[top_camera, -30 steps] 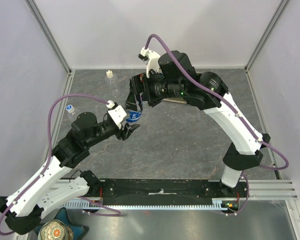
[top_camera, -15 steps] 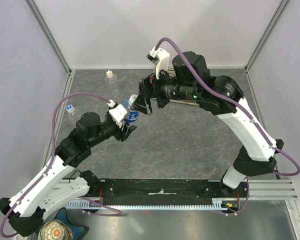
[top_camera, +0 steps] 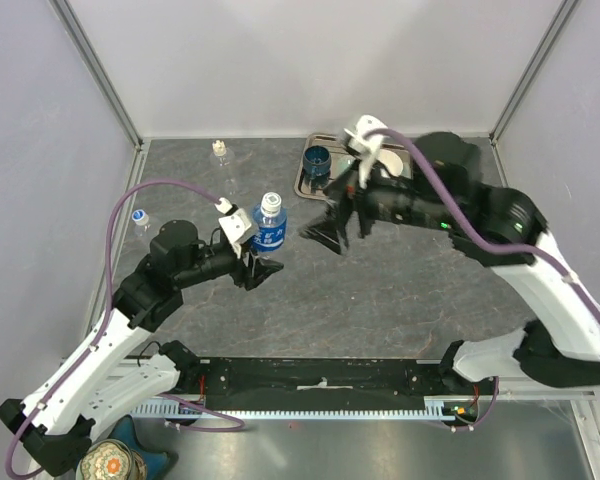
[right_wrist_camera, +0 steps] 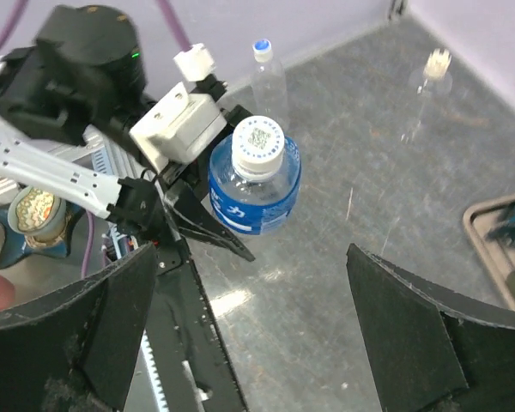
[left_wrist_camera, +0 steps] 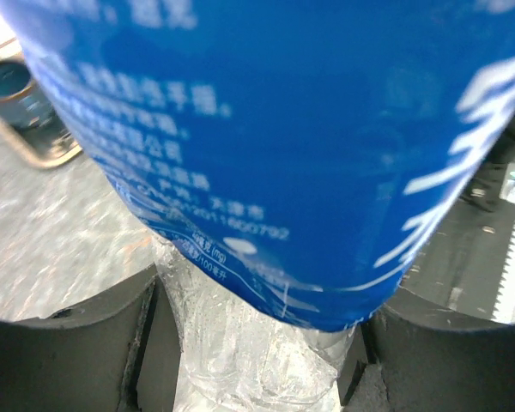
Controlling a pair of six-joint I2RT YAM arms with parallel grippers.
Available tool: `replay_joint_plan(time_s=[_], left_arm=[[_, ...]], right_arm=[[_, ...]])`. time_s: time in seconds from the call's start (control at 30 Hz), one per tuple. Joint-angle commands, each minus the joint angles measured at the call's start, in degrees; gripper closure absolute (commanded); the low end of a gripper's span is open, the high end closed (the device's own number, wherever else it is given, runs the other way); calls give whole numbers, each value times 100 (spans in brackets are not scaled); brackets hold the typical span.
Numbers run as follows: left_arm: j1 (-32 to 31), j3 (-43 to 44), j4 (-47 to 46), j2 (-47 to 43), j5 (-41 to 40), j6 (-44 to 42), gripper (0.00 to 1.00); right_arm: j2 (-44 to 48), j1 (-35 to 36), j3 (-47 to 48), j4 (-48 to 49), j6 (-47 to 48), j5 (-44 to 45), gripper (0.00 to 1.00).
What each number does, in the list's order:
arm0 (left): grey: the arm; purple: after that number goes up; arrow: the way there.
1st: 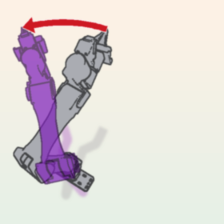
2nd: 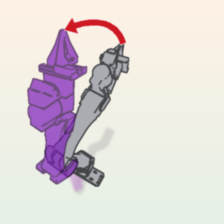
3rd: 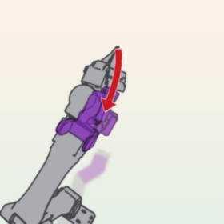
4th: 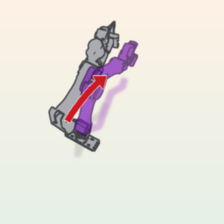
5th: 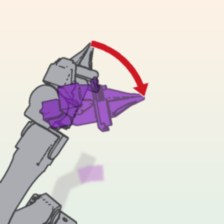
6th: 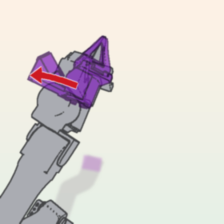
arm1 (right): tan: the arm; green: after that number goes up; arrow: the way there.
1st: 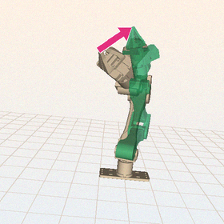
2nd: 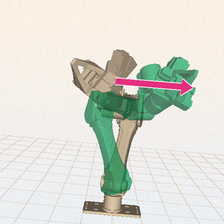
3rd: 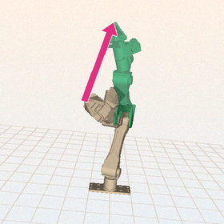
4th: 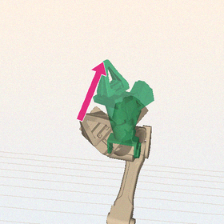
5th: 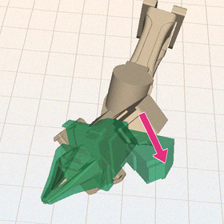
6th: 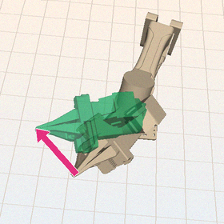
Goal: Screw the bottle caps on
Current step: Screw the bottle cap onto the plastic bottle.
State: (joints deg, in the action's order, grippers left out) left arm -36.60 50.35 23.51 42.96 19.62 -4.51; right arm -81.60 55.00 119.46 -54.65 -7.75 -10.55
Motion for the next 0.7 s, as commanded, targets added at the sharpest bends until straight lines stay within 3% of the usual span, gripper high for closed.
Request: replay_joint_plan(time_s=[0.0, 0.13, 0.3, 0.37, 0.6, 0.67], left_arm=[[135, 142, -838, -112, 2392, 337, 98], [144, 221, -1041, 10, 3696, 320, 98], [127, 309, -1208, 195, 4866, 249, 98], [127, 362, -1243, 256, 4981, 188, 98], [127, 529, -1243, 388, 5167, 196, 98], [127, 529, -1243, 406, 5166, 196, 98]], right_arm=[[1337, 2, -1272, 1956, 1360, -693, 2], [1209, -121, -1242, 2415, 1671, -1649, 2], [603, -534, -671, 2626, 1567, -3953, 3], [357, -613, -626, 3108, 1120, -4584, 3], [-57, -605, -1133, 5102, -532, -5553, 9], [-40, -614, -1407, 6297, -1095, -5695, 9]])
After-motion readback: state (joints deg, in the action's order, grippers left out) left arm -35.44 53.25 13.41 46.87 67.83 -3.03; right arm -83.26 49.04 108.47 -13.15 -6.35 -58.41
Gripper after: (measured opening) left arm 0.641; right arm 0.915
